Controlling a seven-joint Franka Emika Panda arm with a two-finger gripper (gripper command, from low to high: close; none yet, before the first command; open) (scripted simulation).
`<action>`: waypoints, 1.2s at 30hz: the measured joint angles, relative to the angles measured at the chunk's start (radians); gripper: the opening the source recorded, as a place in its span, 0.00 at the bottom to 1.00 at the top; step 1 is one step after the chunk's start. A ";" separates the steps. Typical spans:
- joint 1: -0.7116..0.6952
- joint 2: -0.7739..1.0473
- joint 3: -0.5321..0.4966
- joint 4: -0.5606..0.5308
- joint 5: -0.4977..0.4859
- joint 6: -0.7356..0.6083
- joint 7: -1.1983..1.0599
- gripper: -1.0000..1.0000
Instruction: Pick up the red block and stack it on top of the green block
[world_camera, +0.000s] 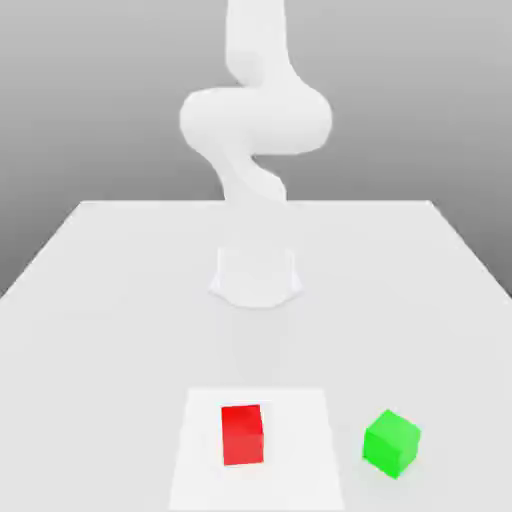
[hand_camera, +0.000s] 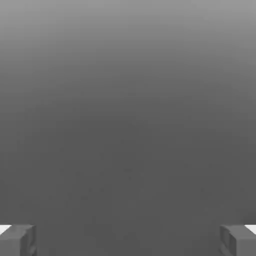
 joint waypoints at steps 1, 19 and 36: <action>0.002 0.040 -0.004 -0.018 0.000 0.021 -0.007 0.50; 0.024 0.696 -0.058 -0.308 0.015 0.365 -0.133 0.50; 0.006 0.937 -0.036 -0.323 0.043 0.542 -0.169 0.00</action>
